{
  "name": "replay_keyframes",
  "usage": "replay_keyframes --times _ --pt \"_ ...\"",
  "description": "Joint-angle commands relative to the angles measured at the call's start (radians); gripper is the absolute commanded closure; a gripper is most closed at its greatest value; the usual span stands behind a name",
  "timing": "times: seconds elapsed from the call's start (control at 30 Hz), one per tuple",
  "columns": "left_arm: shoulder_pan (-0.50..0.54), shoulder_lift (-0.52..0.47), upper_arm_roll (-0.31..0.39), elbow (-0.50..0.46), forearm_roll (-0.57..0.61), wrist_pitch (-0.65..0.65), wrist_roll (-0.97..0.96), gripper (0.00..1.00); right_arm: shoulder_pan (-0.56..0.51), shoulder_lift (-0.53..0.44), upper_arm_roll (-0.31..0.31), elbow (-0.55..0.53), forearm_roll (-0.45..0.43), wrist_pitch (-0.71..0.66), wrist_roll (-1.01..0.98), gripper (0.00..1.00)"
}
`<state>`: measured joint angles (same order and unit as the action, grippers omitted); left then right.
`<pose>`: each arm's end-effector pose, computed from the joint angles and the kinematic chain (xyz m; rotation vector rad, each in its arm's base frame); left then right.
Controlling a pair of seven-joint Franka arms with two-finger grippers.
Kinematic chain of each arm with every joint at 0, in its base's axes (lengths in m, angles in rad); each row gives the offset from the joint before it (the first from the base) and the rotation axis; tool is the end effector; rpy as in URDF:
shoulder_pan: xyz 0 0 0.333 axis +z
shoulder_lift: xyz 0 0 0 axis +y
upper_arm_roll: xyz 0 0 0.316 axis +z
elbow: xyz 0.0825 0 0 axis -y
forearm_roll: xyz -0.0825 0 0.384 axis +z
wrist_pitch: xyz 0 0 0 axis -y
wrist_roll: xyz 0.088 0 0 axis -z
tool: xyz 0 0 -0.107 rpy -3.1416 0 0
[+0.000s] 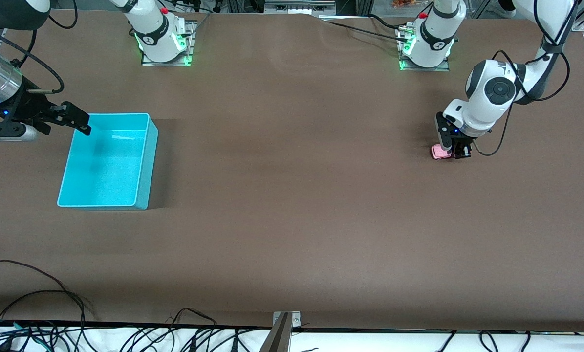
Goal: Wind and store pink jeep toy
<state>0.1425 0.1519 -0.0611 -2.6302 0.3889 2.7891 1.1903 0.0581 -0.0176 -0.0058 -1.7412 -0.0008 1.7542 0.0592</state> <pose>0.4274 0.0165 0.1952 -2.2472 2.0377 0.1027 0.5595 0.0292 0.5692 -3.1402 0.0106 -0.0480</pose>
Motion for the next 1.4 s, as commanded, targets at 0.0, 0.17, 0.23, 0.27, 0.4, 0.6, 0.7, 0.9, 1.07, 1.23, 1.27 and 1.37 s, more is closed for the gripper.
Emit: replay_keyframes --times 0.0,0.17,0.23,0.27,0.4,0.6,0.7,0.9,1.07,1.23,1.27,1.37 --pt "-0.006 -0.006 -0.006 0.021 0.033 0.001 0.008 1.00 -0.004 0.001 0.000 0.008 0.018 -0.004 0.004 0.00" --pt "-0.052 -0.031 -0.050 0.042 0.018 -0.014 -0.061 1.00 -0.004 0.001 0.000 0.008 0.018 -0.005 0.007 0.00" --pt "-0.057 -0.031 -0.063 0.047 0.018 -0.020 -0.081 1.00 -0.004 0.001 0.000 0.008 0.018 -0.005 0.004 0.00" --pt "-0.060 -0.031 -0.068 0.047 0.018 -0.025 -0.096 1.00 -0.004 0.001 0.000 0.008 0.018 -0.007 0.004 0.00" --pt "-0.086 -0.031 -0.072 0.049 0.024 -0.039 -0.141 1.00 -0.004 0.001 0.000 0.008 0.018 -0.005 0.004 0.00" --pt "-0.119 -0.025 -0.072 0.055 0.028 -0.040 -0.155 1.00 -0.004 0.001 0.000 0.008 0.018 -0.005 0.004 0.00" --pt "-0.119 -0.009 -0.072 0.056 0.028 -0.040 -0.155 1.00 -0.004 0.001 0.000 0.008 0.018 -0.005 0.004 0.00" --pt "-0.121 0.018 -0.071 0.056 0.030 -0.040 -0.152 1.00 -0.004 0.001 0.000 0.008 0.018 -0.005 0.004 0.00" --pt "-0.123 0.067 -0.071 0.078 0.034 -0.040 -0.143 1.00 -0.004 0.001 0.000 0.008 0.018 -0.005 0.004 0.00" --pt "-0.119 0.120 -0.068 0.102 0.103 -0.040 -0.136 1.00 -0.004 0.001 0.000 0.008 0.018 -0.005 0.004 0.00" --pt "-0.119 0.124 -0.066 0.105 0.120 -0.039 -0.138 1.00 -0.004 0.001 0.000 0.008 0.018 -0.005 0.004 0.00" --pt "-0.113 0.133 -0.062 0.108 0.136 -0.039 -0.136 1.00 -0.004 0.001 0.000 0.008 0.018 -0.005 0.004 0.00"
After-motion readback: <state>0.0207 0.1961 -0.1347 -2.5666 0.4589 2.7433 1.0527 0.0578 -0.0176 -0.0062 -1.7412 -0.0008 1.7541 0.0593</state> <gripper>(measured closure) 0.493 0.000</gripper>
